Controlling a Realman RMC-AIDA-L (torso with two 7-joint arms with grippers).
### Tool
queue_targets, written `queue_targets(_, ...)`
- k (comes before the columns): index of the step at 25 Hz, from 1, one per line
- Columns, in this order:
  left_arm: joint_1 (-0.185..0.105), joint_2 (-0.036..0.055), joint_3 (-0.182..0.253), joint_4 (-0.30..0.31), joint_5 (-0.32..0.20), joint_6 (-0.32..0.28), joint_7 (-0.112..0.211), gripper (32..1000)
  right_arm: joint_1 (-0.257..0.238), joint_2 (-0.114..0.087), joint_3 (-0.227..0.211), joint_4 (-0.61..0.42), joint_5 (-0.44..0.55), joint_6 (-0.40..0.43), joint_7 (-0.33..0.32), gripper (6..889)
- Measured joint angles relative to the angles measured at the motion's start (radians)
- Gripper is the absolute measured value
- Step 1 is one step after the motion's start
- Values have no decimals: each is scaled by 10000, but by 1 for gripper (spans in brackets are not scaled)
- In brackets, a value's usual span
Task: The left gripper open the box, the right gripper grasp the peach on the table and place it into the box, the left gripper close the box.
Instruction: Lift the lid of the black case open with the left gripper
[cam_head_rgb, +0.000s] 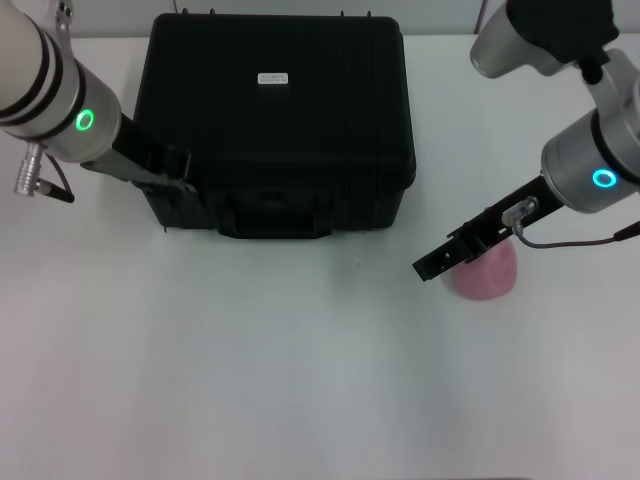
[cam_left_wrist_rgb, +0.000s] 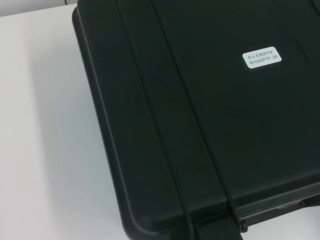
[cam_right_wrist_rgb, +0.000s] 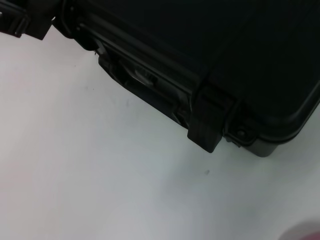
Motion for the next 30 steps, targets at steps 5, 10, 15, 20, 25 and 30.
queue_targets(5,-45,8,-12,193,14,-158,0,405,0,0,1,0,3,0,-4,849)
queue_targets(10,-77,9,-14,567,51,-495,11,404,1,1,1,-1,-4,0,-4,849)
queue_targets(15,-36,9,-22,1084,61,-748,15,404,8,0,1,-1,-13,0,-4,849)
queue_targets(20,-3,10,-53,1629,12,-904,23,405,12,0,1,-1,-13,0,-4,849)
queue_targets(25,84,1,-180,2088,-12,-953,33,405,17,1,1,-1,-15,0,-5,849)
queue_targets(30,123,-8,-364,2471,-54,-981,64,405,34,0,1,-1,-21,0,-17,849)
